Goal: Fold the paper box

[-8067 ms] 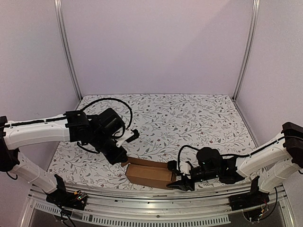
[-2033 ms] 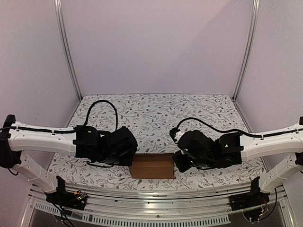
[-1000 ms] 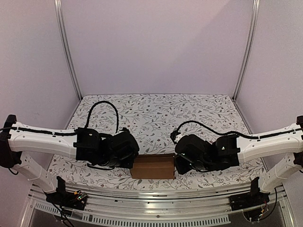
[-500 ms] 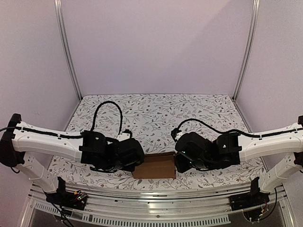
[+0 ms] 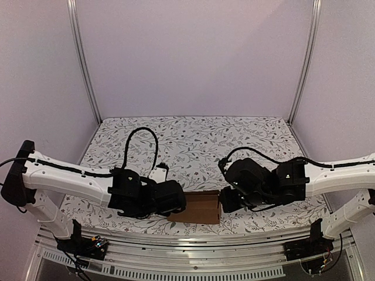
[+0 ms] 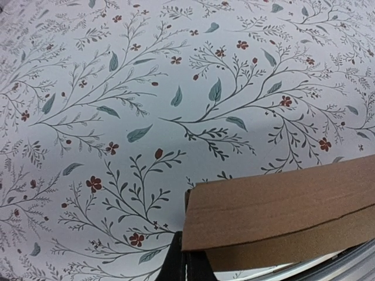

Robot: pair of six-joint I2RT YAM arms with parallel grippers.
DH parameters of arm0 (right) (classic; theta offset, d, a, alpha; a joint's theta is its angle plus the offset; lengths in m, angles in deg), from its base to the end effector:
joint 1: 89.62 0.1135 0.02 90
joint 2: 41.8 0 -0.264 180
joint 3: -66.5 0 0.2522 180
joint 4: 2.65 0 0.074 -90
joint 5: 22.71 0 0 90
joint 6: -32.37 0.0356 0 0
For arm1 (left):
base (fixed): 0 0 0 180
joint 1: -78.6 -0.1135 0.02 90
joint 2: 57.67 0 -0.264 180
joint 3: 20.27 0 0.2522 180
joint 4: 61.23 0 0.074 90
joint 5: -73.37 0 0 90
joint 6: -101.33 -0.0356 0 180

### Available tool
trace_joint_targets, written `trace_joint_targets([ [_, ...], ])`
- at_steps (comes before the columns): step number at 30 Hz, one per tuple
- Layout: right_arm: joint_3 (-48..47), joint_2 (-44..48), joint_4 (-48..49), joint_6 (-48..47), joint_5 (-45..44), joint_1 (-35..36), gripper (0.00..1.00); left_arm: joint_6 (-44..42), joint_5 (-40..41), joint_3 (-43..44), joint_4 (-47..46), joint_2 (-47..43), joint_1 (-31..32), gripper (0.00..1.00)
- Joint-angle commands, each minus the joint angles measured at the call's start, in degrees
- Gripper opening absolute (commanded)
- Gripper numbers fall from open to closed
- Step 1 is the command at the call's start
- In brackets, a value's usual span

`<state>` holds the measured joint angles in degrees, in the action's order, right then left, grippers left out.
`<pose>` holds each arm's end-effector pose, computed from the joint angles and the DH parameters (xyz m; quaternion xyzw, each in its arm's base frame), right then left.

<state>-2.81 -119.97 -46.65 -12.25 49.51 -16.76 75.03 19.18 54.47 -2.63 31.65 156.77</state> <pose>0.0930 0.2646 0.2470 -0.1746 0.9214 0.1948 0.2872 0.0800 -0.2803 0.2155 0.0739 0.9395 -0.0322 0.3329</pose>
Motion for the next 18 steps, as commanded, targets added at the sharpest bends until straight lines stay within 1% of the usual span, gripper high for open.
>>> trace_joint_targets([
  [1, 1.1, 1.3, 0.6, 4.3, 4.8, -1.9, 0.0, -0.1, -4.6, -1.0, 1.7, 3.6, 1.8, 0.0],
  [18, 5.4, 1.7, 4.9, 10.8, 14.3, -7.0, 0.0, -2.3, -3.4, 0.3, -0.2, 6.8, 3.9, 0.0],
])
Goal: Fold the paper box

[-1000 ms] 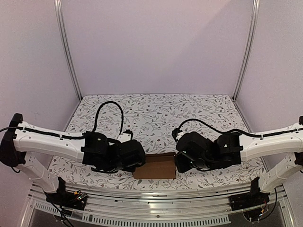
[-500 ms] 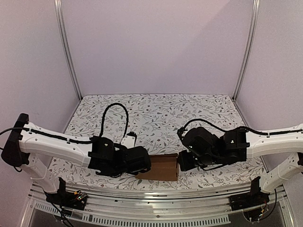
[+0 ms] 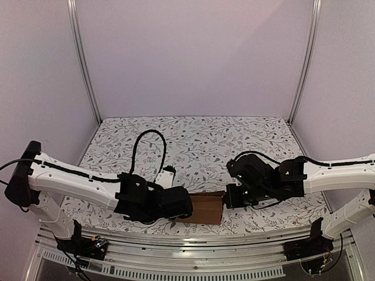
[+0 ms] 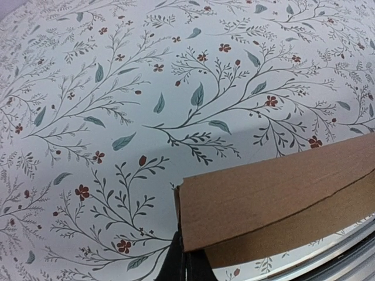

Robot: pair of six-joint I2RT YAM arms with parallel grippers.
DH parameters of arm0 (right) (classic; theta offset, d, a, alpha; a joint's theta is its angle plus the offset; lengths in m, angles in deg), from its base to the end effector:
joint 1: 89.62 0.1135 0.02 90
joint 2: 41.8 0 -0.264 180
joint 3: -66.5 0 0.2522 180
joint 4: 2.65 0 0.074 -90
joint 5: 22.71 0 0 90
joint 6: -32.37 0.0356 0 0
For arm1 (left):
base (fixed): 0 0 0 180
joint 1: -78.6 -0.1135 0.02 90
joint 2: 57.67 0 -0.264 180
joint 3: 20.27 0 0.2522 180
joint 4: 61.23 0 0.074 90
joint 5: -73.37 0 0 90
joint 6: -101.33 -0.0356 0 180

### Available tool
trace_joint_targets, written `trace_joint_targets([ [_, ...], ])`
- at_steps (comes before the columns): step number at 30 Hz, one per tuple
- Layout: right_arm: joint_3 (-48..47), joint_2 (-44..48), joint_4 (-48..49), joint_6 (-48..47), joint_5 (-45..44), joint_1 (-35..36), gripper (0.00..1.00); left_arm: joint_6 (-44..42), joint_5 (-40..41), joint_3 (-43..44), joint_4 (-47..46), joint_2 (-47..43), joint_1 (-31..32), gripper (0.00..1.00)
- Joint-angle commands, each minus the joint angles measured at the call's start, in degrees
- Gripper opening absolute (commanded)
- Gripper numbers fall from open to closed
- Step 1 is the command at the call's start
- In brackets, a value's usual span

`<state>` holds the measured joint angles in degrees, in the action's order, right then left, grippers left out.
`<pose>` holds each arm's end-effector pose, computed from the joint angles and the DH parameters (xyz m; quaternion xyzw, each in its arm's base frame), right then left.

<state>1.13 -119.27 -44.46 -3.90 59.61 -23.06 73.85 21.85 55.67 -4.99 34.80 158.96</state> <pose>0.1132 0.2492 0.2300 -0.0854 0.9451 0.2364 0.2091 0.0726 -0.2953 0.2082 0.0960 0.9299 -0.0304 0.3539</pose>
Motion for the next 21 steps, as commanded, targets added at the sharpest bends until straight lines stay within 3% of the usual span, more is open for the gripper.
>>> trace_joint_targets([
  [1, 1.9, 1.2, 3.1, 2.8, 4.6, -0.9, 0.0, -1.3, -6.1, -0.8, 2.1, 3.9, 1.8, 0.0],
  [21, 5.8, 3.3, 7.6, 6.7, 14.5, -5.8, 0.0, -2.2, -5.0, -0.3, 1.0, 7.0, 4.6, 0.0],
])
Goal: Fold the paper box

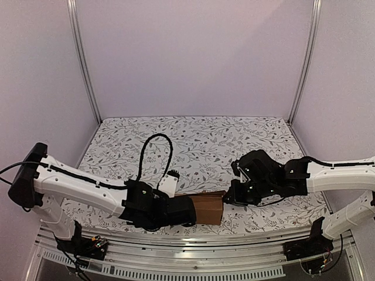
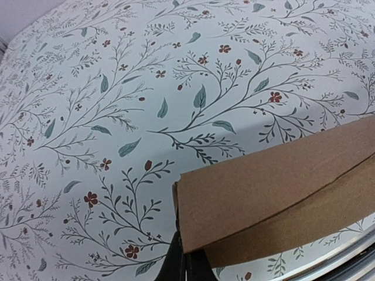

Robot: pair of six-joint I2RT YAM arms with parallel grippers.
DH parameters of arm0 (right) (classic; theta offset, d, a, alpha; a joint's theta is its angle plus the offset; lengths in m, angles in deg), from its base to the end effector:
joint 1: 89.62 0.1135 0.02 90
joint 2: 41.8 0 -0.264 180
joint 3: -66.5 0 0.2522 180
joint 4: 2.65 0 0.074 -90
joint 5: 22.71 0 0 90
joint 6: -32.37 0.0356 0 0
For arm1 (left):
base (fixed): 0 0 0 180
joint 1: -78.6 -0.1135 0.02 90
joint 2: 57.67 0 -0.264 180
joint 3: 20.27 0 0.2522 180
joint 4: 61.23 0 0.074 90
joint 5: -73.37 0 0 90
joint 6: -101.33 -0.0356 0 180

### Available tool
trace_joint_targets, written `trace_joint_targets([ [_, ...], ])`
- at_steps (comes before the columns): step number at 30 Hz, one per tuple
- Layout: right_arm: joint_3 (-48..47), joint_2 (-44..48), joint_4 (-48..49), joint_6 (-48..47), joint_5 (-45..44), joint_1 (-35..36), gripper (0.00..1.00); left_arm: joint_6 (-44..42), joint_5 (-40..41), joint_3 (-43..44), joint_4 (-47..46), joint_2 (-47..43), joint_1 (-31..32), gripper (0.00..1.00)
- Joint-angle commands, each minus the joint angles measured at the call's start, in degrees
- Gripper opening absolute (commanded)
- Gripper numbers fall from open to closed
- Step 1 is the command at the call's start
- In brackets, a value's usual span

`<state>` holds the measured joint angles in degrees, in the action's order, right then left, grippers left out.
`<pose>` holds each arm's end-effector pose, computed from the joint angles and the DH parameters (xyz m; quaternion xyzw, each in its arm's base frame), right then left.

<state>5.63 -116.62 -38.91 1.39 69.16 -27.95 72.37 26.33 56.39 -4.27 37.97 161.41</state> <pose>0.1251 0.2345 0.2233 -0.0273 0.9398 0.3033 0.1550 0.0627 -0.3033 0.1971 0.1304 0.9154 0.0045 0.3808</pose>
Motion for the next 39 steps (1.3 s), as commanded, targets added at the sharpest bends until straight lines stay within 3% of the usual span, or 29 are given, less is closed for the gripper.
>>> trace_joint_targets([
  [1, 1.4, 0.7, 2.3, 1.6, 5.4, -1.1, 0.0, -0.7, -9.5, -1.0, 0.2, 3.9, 2.2, 0.0],
  [39, 6.9, 6.3, 6.6, 4.4, 9.8, -2.2, 0.0, -1.2, -8.9, 1.9, 1.5, 6.4, 3.2, 0.0],
])
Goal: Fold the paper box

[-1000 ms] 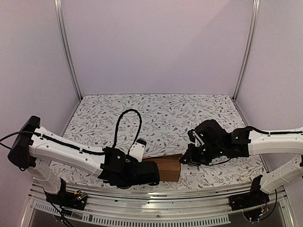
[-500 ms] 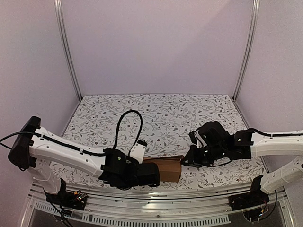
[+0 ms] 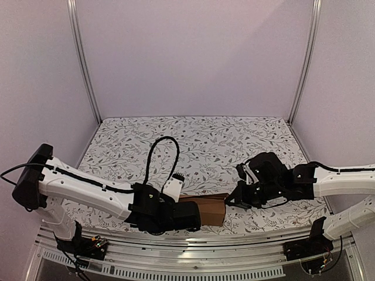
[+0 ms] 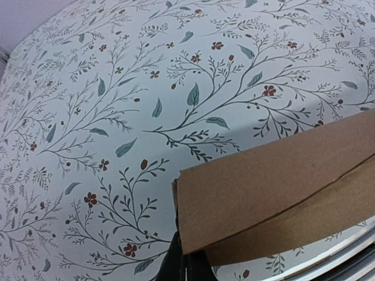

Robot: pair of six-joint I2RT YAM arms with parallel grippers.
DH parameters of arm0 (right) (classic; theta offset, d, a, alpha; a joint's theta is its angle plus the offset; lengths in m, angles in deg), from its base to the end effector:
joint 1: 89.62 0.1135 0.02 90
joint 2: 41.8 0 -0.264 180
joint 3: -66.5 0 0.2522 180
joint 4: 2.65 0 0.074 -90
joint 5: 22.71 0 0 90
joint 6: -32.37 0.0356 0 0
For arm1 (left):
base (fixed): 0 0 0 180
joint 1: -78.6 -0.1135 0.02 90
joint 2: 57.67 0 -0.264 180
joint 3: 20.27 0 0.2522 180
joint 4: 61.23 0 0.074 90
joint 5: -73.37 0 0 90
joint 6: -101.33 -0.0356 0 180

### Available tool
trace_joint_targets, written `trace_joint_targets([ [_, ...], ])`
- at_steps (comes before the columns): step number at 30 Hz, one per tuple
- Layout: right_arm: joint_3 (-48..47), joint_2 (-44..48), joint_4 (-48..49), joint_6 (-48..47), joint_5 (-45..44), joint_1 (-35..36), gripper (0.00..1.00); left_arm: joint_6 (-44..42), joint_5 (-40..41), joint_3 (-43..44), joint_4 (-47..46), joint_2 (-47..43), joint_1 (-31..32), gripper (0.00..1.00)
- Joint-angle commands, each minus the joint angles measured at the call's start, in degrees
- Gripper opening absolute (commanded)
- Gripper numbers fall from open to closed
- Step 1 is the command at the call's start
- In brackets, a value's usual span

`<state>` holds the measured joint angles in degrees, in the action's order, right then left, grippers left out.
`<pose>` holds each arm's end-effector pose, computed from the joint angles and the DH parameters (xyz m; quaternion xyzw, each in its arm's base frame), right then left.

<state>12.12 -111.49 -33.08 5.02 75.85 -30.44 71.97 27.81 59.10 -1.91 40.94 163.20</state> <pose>0.1224 0.2155 0.2163 -0.0001 0.9242 0.3619 0.1222 0.0547 -0.3136 0.1940 0.1543 0.9089 0.0243 0.3867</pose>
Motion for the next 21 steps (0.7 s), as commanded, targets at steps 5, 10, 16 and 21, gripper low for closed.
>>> trace_joint_targets([
  [5, 0.4, 2.0, 0.8, 1.0, 3.3, 0.2, 0.0, -0.9, -10.4, -0.7, -0.7, 3.4, 1.6, 0.0],
  [10, 0.6, 3.0, 0.6, 1.2, 3.6, -0.2, 0.0, -0.8, -10.4, -0.6, -0.6, 3.6, 1.6, 0.0],
  [16, 1.3, 3.3, 0.0, 0.7, 3.9, -0.1, 0.0, -0.6, -10.3, -0.7, -0.4, 3.5, 1.8, 0.0],
  [21, 2.2, 3.4, -1.9, -0.2, 2.9, 0.1, 0.0, -0.3, -10.2, -0.7, -0.2, 3.4, 1.8, 0.0],
])
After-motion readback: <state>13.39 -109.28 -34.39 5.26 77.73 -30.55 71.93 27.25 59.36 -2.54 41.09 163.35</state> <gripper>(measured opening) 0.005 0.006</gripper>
